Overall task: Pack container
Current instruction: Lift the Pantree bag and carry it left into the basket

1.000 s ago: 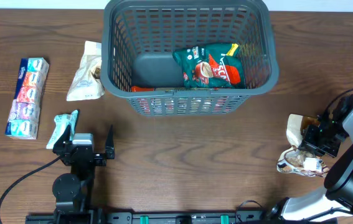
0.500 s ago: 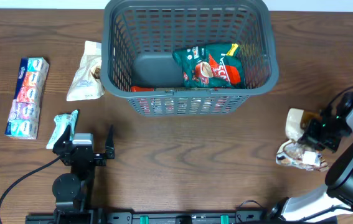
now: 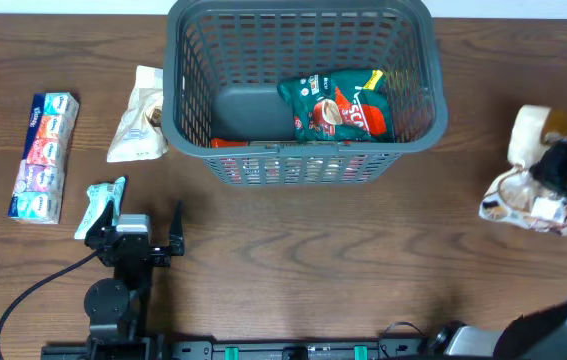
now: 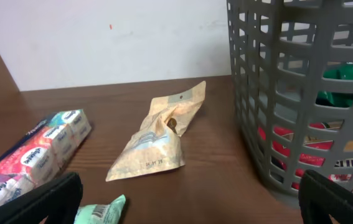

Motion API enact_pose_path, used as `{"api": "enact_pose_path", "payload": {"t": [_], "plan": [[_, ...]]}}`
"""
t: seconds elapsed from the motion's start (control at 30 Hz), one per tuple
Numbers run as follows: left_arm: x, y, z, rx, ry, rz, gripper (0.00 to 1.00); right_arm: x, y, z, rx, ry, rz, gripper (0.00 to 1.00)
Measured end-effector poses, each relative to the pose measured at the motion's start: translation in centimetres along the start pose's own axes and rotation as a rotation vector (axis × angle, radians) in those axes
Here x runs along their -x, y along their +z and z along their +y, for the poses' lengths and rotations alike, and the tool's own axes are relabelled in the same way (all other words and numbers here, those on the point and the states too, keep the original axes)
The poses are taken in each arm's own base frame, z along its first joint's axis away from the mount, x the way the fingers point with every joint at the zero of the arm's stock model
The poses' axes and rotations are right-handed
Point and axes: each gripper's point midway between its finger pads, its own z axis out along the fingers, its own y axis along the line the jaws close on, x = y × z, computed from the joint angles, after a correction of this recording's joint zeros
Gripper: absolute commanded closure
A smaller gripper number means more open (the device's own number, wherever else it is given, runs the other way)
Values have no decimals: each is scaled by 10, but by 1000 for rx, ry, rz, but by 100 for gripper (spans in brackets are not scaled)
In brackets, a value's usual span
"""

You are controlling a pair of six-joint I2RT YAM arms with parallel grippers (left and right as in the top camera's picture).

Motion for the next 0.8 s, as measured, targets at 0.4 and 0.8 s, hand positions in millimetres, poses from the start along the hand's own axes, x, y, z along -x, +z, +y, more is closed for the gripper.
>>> {"api": "enact_pose_path", "payload": {"t": [0.4, 0.8], "plan": [[0, 0, 0, 0, 0, 0, 1, 53, -146, 76, 193, -152, -411, 99], [0, 0, 0, 0, 0, 0, 1, 52, -221, 197, 476, -384, -582, 99]]}}
